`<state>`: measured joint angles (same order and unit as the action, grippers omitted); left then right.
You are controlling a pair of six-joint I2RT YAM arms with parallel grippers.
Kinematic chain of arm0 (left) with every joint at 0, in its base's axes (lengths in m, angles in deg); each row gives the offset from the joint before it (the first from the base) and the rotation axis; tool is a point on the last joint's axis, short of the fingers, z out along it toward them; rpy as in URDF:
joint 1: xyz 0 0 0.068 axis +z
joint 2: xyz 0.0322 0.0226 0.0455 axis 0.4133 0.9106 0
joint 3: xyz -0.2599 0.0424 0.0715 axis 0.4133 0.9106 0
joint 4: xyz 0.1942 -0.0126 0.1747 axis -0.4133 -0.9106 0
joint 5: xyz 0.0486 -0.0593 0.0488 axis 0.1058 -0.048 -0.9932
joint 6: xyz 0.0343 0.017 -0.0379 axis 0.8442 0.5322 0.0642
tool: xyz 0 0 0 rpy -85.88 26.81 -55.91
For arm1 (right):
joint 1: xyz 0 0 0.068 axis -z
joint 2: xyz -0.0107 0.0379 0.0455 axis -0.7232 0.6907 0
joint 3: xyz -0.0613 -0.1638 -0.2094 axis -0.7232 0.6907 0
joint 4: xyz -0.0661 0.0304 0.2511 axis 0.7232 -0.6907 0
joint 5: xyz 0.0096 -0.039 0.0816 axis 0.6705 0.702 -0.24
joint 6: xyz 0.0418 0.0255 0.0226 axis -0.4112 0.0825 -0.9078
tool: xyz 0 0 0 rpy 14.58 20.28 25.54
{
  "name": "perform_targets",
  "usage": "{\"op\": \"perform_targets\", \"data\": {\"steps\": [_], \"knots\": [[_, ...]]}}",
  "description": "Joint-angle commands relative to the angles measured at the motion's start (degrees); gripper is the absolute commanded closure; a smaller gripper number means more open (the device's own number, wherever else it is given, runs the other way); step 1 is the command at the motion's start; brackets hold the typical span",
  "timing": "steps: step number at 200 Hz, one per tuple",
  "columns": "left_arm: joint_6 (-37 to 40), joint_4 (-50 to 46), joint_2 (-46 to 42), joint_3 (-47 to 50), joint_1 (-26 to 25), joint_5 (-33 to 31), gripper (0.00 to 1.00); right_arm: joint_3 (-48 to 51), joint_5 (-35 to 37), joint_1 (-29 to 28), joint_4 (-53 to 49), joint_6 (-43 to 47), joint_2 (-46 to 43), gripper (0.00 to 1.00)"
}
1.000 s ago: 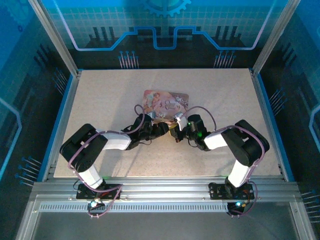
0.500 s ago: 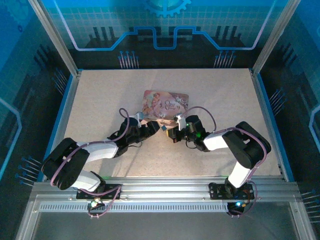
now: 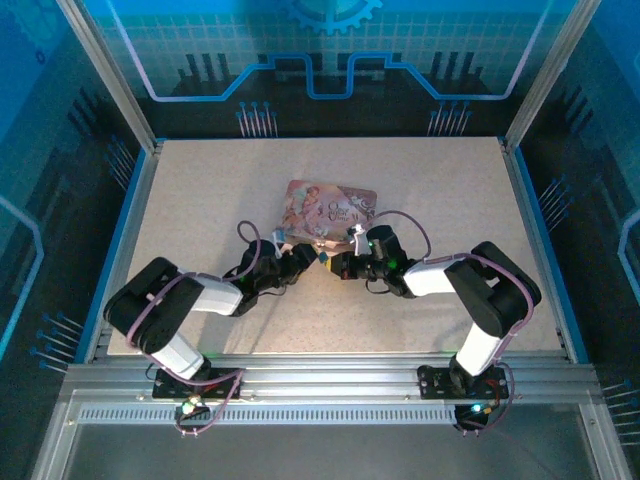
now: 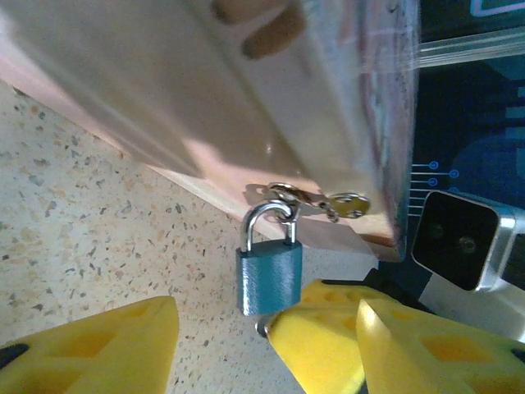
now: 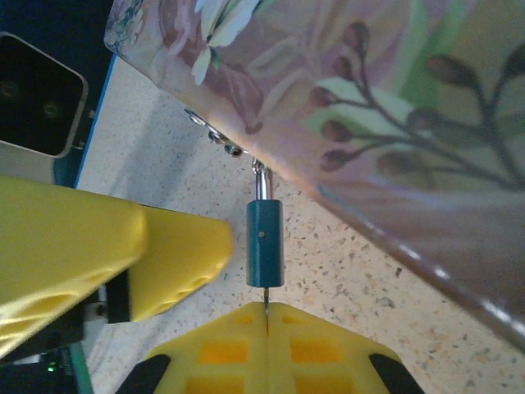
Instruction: Unlock the padlock with the key
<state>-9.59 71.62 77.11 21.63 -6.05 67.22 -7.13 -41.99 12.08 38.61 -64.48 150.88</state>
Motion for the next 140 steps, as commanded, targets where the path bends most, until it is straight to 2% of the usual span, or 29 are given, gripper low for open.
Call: {"op": "perform_targets", "data": {"steps": [1, 40, 74, 140], "knots": [[-2.8, 9.5, 3.6, 0.4, 0.5, 2.4, 0.43, -1.9, -2.6, -0.9, -1.5, -3.2, 1.1, 1.00], [-5.9, 17.4, 9.3, -0.1, 0.5, 3.5, 0.46, -2.8, -2.8, -0.8, -2.3, -3.7, 1.7, 1.00], [-8.0, 22.2, 13.2, -0.4, 0.5, 3.8, 0.53, -3.1, -3.2, -0.8, -2.2, -4.0, 2.4, 1.00], [-8.1, 23.6, 13.8, -0.5, 0.9, 2.1, 0.67, -2.9, -3.0, -0.7, -2.6, -4.3, 2.5, 1.00]]}}
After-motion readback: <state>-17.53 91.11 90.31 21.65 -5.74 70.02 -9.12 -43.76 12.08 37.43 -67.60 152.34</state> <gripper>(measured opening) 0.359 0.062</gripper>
